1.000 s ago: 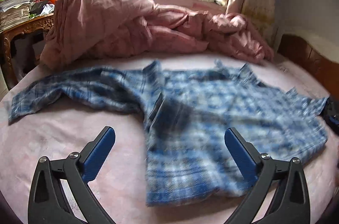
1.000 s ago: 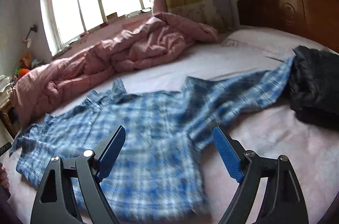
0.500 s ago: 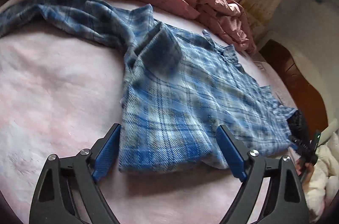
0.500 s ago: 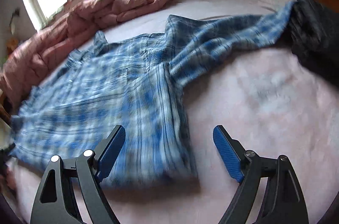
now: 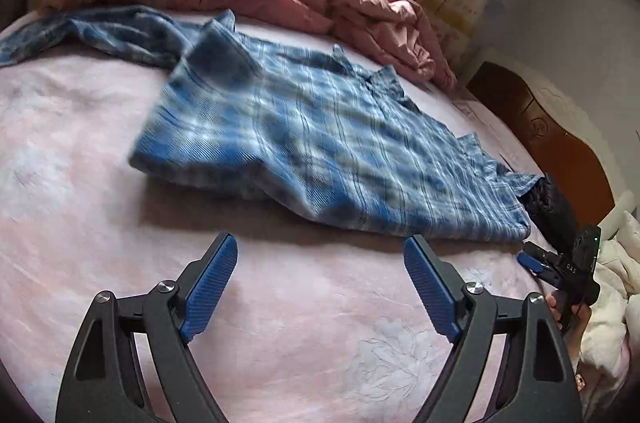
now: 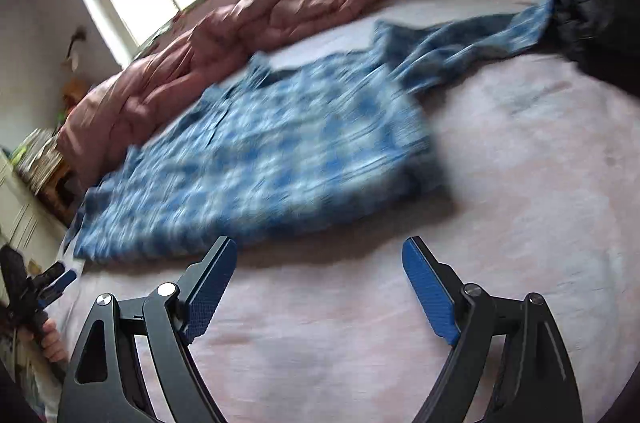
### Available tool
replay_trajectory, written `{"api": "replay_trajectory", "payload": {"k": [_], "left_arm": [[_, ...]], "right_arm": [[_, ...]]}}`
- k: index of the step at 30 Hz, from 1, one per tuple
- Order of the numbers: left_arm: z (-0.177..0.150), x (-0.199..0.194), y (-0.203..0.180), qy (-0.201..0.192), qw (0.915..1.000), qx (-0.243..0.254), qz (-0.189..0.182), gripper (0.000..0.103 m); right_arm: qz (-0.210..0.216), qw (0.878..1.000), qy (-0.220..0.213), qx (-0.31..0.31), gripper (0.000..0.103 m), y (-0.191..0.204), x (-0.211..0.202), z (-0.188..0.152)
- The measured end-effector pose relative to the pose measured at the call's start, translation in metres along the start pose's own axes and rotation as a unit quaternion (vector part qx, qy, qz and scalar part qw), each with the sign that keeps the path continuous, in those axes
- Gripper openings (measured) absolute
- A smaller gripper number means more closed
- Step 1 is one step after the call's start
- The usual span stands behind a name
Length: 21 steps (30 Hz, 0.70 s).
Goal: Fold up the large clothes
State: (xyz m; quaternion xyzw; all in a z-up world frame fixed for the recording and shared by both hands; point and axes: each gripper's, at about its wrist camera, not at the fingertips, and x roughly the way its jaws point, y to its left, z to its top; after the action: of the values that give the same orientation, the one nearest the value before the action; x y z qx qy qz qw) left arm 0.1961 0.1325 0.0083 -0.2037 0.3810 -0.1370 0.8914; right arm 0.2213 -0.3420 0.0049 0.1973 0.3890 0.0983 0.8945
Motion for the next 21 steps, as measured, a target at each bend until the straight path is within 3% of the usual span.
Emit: {"api": "replay_trajectory", "payload": {"k": [1, 3, 4, 6, 8, 11, 12, 15, 18, 19, 21], "left_arm": [[0.000, 0.005, -0.001, 0.009, 0.9998, -0.011, -0.012, 0.085], [0.003, 0.020, 0.004, 0.020, 0.9987, -0.042, -0.022, 0.085], [0.005, 0.026, 0.009, 0.013, 0.9984, -0.053, -0.009, 0.085], [0.006, 0.031, 0.012, -0.006, 0.9976, -0.067, 0.016, 0.081], [0.008, 0.032, 0.013, -0.016, 0.9964, -0.079, 0.024, 0.080], [0.010, 0.036, 0.023, -0.029, 0.9940, -0.104, 0.017, 0.080], [0.013, 0.039, 0.024, -0.026, 0.9938, -0.106, 0.016, 0.082], [0.023, 0.048, 0.021, -0.007, 0.9955, -0.094, -0.001, 0.101], [0.029, 0.057, 0.015, -0.001, 0.9969, -0.075, 0.024, 0.102], [0.030, 0.059, 0.014, -0.001, 0.9967, -0.073, 0.034, 0.101], [0.030, 0.057, 0.012, -0.011, 0.9953, -0.079, 0.053, 0.095]], "right_arm": [[0.013, 1.000, 0.009, 0.006, 0.086, 0.002, 0.006, -0.001], [-0.024, 1.000, 0.008, 0.002, 0.085, 0.010, 0.017, -0.001], [-0.052, 0.999, 0.011, -0.007, 0.085, 0.014, 0.022, -0.001], [-0.066, 0.998, 0.013, -0.014, 0.085, 0.020, 0.027, 0.001], [-0.052, 0.999, 0.012, 0.002, 0.086, 0.015, 0.030, 0.006], [0.004, 1.000, 0.021, 0.016, 0.103, 0.004, 0.032, 0.012], [0.005, 1.000, 0.023, 0.014, 0.103, 0.004, 0.034, 0.014], [-0.007, 0.999, 0.015, 0.032, 0.103, 0.005, 0.042, 0.022], [-0.014, 0.999, -0.002, 0.052, 0.103, 0.006, 0.045, 0.027], [-0.016, 0.998, -0.008, 0.058, 0.101, 0.004, 0.045, 0.028], [-0.053, 0.997, -0.033, 0.054, 0.072, 0.004, 0.044, 0.031]]}}
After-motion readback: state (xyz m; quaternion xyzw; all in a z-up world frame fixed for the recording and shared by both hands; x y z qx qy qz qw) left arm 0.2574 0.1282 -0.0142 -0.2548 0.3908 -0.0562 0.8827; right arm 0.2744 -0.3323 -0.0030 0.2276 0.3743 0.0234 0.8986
